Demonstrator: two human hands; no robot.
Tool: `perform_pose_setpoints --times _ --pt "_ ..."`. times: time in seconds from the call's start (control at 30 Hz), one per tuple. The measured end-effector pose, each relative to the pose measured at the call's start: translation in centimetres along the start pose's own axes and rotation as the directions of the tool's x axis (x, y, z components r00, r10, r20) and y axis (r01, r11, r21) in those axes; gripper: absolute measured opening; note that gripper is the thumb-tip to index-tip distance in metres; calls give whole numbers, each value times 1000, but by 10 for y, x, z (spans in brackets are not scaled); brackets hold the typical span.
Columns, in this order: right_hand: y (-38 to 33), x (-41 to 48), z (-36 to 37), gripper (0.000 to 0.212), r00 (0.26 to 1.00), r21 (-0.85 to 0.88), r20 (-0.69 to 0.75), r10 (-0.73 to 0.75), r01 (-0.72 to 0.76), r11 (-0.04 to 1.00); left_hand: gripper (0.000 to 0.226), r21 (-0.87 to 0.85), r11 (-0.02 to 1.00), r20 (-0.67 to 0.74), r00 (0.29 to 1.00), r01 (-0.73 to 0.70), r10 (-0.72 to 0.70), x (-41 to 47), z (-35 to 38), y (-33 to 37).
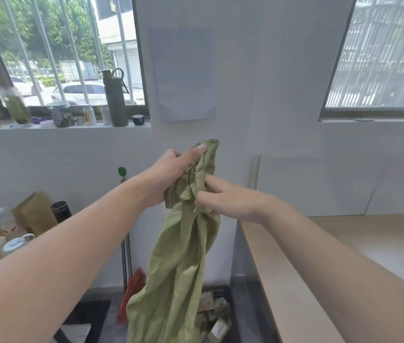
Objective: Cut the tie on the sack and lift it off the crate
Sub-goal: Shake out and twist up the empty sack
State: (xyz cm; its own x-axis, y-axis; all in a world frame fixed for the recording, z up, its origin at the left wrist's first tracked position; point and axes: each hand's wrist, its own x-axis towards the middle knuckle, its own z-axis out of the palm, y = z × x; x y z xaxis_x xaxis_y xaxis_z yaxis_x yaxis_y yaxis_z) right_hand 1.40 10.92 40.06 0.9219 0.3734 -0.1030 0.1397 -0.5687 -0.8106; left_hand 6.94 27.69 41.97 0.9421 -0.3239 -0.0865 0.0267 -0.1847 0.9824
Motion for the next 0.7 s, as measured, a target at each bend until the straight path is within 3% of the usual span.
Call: perform_pose_setpoints --times 0.13,0.2,0.27,0.3,0.37,0.43,0.5,0.53,0.63,0.7 --pt "-12 -16 0 53 992 -187 124 -26 49 981 64 115 993 -86 996 3 7 -7 0 3" --pt "-20 -25 -3 67 981 -212 190 -46 87 973 45 154 987 -117 991 -40 58 -12 2 7" --pt "-22 -29 -9 63 974 -184 190 -126 162 969 43 157 984 -126 987 -81 101 -18 0 11" --pt "-21 -30 -12 52 973 -163 130 -193 213 963 45 150 984 -118 986 -96 115 -21 -1 13" --pt "-13 -25 -18 29 927 -178 -160 -340 312 933 47 150 982 -86 988 -118 132 -29 -5 17" --pt "-3 -23 -26 20 775 -304 -425 -468 365 880 48 165 977 -59 988 -134 145 -35 -9 22" --pt "5 -24 -32 38 633 -531 -508 -585 305 791 48 183 972 -24 988 -144 151 -40 -13 28" --pt "9 -24 -33 53 606 -639 -495 -623 232 733 48 186 971 6 989 -148 149 -42 -15 30" --pt "17 -27 -32 95 649 -800 -394 -651 106 590 49 185 966 147 977 -178 152 -50 -21 37" --pt "15 -27 -28 113 732 -761 -346 -587 148 632 52 190 960 246 957 -206 156 -54 -21 41"
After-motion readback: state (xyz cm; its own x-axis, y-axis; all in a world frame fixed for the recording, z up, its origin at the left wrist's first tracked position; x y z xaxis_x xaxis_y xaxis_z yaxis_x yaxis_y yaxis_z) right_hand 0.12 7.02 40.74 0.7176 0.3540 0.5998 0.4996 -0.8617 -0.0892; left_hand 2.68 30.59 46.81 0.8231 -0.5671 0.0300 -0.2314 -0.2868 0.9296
